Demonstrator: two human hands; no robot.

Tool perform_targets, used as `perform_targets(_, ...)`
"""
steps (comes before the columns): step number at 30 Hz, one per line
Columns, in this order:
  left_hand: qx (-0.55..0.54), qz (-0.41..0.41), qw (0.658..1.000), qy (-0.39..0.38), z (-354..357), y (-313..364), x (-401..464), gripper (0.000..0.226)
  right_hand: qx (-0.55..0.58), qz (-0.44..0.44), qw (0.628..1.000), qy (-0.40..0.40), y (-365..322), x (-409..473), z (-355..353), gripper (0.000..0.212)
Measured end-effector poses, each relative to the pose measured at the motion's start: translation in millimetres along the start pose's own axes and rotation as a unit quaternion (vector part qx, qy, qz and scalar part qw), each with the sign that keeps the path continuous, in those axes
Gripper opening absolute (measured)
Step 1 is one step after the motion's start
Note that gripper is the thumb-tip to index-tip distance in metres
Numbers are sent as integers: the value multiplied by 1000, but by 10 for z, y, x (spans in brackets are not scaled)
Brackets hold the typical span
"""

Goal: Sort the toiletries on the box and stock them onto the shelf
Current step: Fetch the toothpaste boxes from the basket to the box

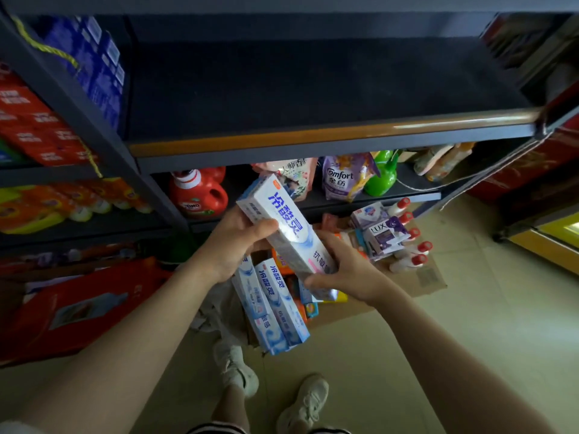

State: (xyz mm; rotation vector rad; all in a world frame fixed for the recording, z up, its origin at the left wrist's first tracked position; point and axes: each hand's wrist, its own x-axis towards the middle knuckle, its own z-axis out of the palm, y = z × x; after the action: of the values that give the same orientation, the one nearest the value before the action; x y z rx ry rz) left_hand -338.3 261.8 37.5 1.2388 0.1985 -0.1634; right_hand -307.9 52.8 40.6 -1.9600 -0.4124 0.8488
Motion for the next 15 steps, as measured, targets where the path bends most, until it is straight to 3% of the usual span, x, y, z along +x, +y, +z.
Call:
perform_targets(3,-67,-15,997,42,143,-102,-16,32,-134,12,989,61,9,-68,127,65)
perform_targets(7,-173,-28,983,60,228,-228,-64,37,-215,21,975,60,24,-205,209,59)
perform_targets(8,-206,-32,976,68,206,-257,-58,49,-163,16,986,22,-19,-253,183,50)
perform_targets(10,-256,-51,962,80,179,-290,-42,71,86,63,992,-63,-113,-363,132,24)
perform_targets(12,-276,-80,955,76,182,-327,-28,57,305,151,935,-104,-175,-436,127,20)
perform_targets(13,-277,-93,953,82,208,-330,-23,46,361,176,910,-108,-170,-442,144,24)
perform_targets(15,-251,-119,956,94,268,-341,-4,44,410,207,884,-91,-166,-425,165,35)
